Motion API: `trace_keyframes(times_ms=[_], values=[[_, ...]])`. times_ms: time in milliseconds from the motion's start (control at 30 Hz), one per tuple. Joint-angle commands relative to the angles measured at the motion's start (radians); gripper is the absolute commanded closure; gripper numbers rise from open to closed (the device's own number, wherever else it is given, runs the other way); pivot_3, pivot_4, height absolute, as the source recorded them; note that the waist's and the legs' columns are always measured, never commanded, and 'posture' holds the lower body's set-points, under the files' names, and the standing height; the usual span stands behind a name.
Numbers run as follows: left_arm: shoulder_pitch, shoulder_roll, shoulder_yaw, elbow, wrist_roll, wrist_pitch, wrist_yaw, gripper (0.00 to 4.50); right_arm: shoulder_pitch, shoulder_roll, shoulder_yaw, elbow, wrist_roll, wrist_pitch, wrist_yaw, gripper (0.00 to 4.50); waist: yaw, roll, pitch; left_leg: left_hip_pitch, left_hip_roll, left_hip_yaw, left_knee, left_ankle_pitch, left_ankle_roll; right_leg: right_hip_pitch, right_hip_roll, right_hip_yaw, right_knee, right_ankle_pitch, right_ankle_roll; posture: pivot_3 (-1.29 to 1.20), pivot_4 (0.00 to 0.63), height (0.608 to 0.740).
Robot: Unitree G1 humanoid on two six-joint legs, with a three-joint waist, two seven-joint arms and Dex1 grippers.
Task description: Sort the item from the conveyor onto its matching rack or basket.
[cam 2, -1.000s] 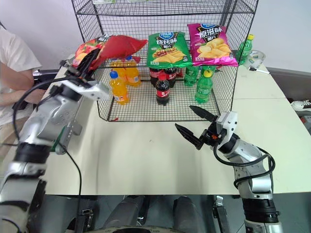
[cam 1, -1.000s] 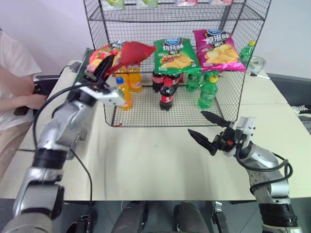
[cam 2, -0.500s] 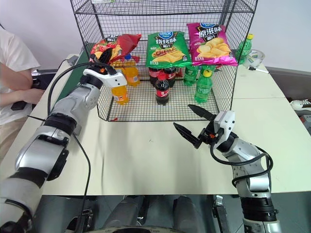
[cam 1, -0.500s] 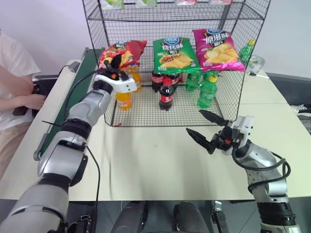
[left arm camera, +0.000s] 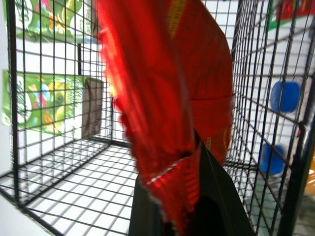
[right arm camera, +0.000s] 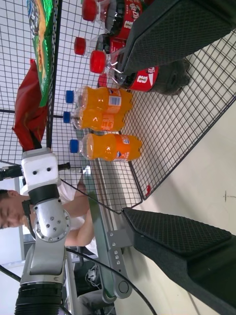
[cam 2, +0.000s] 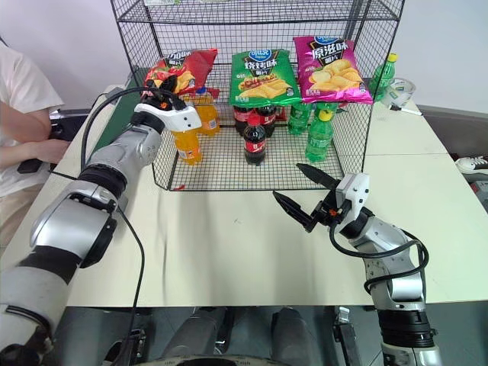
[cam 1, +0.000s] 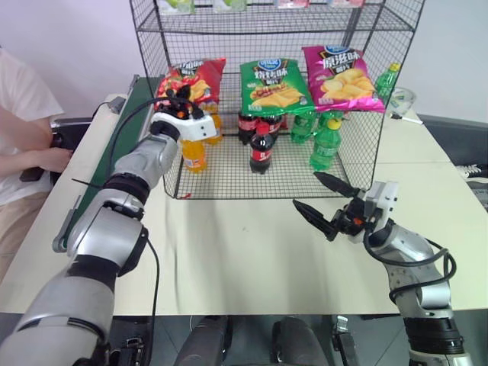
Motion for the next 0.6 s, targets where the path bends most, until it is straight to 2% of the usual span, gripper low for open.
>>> trace_keyframes(times_ms=[33, 100, 333, 500, 600], values=[[-0.017, 0.008, 0.004, -0.02, -0.042, -0.021, 0.006, 4.17, -0.013, 0.002, -0.019, -0.025, 0.012, -0.01, -0.011, 0.0, 0.0, 0.0, 0.0, 0.0, 0.0, 0.0, 0.0, 0.0, 0.0, 0.0, 0.0, 0.0, 0.0, 0.0, 0.0, 0.0, 0.15, 0.74], [-0.015, 0.011, -0.001, -0.027, -0.049, -0.026, 0.013, 3.52, -0.017, 0.004, -0.023, -0.021, 0.014, -0.012, -0.018, 0.0, 0.0, 0.0, 0.0, 0.0, 0.0, 0.0, 0.0, 0.0, 0.0, 0.0, 0.0, 0.0, 0.0, 0.0, 0.0, 0.0, 0.15, 0.74], [-0.008, 0.025, -0.007, -0.044, -0.082, -0.028, -0.001, 0.1, -0.029, 0.006, -0.028, -0.008, 0.007, -0.033, -0.032, 0.0, 0.006, 0.0, -0.001, 0.0, 0.0, 0.0, 0.002, 0.0, 0.0, 0.001, 0.0, 0.0, 0.001, 0.0, 0.0, 0.0, 0.15, 0.74], [0.014, 0.04, 0.002, -0.094, -0.115, -0.052, -0.016, 0.02, -0.029, 0.006, -0.027, -0.01, 0.01, -0.032, -0.033, 0.0, 0.006, 0.0, -0.002, 0.001, 0.0, 0.0, 0.002, 0.0, 0.0, 0.002, 0.0, 0.0, 0.001, 0.0, 0.0, 0.0, 0.15, 0.74], [0.065, 0.064, 0.02, -0.189, -0.15, -0.065, -0.061, 0.02, -0.025, 0.011, -0.026, -0.008, 0.009, -0.038, -0.033, 0.0, 0.003, 0.0, -0.002, 0.001, 0.0, 0.0, 0.001, 0.0, 0.0, 0.001, 0.0, 0.0, 0.001, 0.0, 0.0, 0.0, 0.15, 0.74]])
